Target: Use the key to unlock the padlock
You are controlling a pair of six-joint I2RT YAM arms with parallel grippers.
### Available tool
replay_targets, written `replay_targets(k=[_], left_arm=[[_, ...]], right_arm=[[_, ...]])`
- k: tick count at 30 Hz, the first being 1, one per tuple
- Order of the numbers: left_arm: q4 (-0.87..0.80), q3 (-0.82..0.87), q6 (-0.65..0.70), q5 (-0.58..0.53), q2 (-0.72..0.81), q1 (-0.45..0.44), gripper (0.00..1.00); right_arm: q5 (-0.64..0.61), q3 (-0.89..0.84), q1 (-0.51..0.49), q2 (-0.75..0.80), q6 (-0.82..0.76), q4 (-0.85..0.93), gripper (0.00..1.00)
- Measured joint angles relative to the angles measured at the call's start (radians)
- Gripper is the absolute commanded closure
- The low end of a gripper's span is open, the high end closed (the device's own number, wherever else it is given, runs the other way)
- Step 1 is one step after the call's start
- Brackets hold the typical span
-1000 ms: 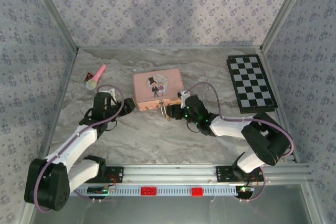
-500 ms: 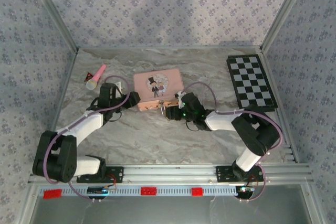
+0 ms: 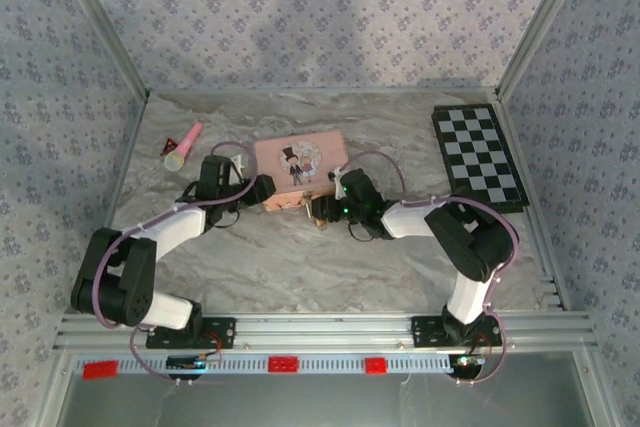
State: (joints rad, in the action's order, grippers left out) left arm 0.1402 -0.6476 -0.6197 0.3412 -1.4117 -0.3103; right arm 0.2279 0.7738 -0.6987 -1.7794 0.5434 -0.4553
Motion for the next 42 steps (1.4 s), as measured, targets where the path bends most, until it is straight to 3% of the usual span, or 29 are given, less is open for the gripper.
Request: replay_targets(k=[13, 21, 32, 42], left_arm=[[0.014, -0.021, -0.036, -0.021, -0.031, -0.062, 0.37], [0.02, -0.021, -0.074, -0.043, -0.031, -0.074, 0.36], [0.068, 0.012, -0.182, -0.148, -0.02, -0.12, 0.36], [0.13, 0.082, -0.293, -0.24, 0.024, -0.164, 0.36]], right_arm=[[0.047, 0.0, 0.007, -0.018, 0.025, -0.027, 0.7], [0.078, -0.005, 0.019, -0.02, 0.056, -0.061, 0.88], [0.094, -0.069, 0.03, -0.035, 0.207, -0.222, 0.99], [-0.013, -0.174, 0.03, -0.043, 0.431, -0.437, 1.0]])
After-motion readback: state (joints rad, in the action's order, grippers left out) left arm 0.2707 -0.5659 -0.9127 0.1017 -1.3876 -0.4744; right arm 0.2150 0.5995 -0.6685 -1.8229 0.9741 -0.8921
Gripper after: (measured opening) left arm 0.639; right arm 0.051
